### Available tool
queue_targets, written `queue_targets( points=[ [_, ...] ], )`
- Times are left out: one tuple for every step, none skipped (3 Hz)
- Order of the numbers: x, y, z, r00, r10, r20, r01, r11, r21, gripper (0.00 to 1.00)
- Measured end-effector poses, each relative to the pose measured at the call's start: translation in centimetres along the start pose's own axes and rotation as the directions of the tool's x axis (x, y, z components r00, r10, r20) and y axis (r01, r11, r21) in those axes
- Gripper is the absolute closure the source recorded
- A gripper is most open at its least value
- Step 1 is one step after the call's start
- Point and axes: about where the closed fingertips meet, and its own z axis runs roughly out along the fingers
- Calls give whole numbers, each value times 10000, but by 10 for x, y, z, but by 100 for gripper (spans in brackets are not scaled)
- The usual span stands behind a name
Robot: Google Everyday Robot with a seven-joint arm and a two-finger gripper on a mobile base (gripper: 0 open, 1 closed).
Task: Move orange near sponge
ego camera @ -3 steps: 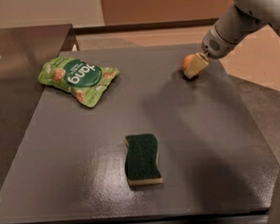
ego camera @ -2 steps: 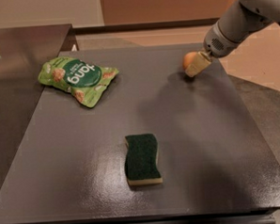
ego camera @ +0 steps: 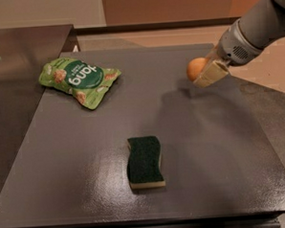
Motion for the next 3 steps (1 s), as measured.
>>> queue_targets(
  points=[
    [7, 41, -9, 9951, -983, 80, 986, 9926, -713, 100],
    [13, 78, -12, 9837, -1795, 74, 1788, 9741, -1384, 100],
    [18, 112, -7, 9708, -2398, 35, 2353, 9497, -2067, 100]
  ],
)
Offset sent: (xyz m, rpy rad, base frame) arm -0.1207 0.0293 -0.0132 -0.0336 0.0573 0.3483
